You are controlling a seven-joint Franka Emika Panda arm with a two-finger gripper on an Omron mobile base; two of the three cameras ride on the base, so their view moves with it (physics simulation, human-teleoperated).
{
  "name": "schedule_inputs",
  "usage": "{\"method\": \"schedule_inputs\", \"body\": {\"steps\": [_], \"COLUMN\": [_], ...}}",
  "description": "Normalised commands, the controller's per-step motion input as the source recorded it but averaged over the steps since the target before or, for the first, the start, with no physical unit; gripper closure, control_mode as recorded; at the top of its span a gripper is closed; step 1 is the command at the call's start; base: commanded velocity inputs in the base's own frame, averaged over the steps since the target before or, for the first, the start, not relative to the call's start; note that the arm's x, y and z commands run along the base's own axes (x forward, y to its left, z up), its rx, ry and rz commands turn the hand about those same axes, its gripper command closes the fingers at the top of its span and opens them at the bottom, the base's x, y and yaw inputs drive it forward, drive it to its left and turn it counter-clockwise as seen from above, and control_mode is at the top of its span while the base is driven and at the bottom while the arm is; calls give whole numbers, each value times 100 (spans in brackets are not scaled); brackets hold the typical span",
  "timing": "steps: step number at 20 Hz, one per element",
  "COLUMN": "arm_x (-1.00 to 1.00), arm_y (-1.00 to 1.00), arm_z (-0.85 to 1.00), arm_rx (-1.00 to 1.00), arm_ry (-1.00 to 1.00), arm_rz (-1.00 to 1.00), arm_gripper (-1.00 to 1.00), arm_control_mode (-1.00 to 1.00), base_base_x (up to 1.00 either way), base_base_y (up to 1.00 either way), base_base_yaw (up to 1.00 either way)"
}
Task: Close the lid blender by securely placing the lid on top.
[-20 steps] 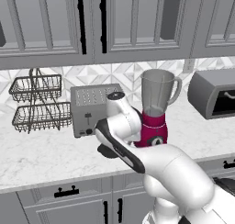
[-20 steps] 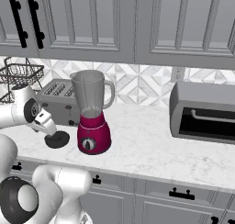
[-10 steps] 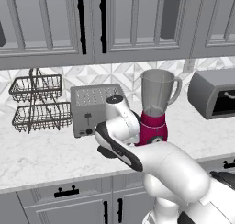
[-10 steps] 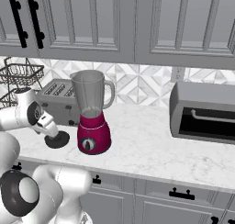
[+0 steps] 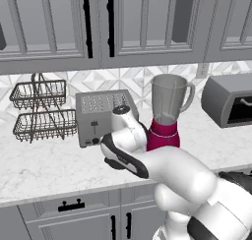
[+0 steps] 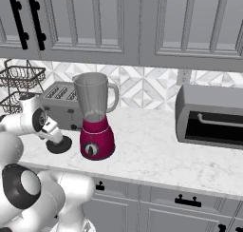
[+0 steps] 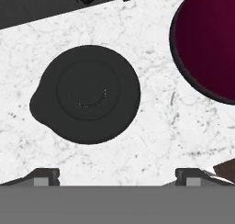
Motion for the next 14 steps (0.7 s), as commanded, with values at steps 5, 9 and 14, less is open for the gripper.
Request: {"method": "schedule_inputs", "body": {"steps": [5, 9, 14], "arm_x": [25, 30, 29], "arm_y": [0, 0, 5], "arm_z": [-20, -25, -25], "arm_rx": [0, 0, 0], "arm_ry": [0, 0, 0], "arm_rz": [0, 0, 0], "arm_gripper": [-100, -100, -100], "arm_control_mode": [-100, -100, -100], "base_base_x": [0, 0, 0], "base_base_y": [0, 0, 0], "base_base_yaw": [0, 0, 0]}}
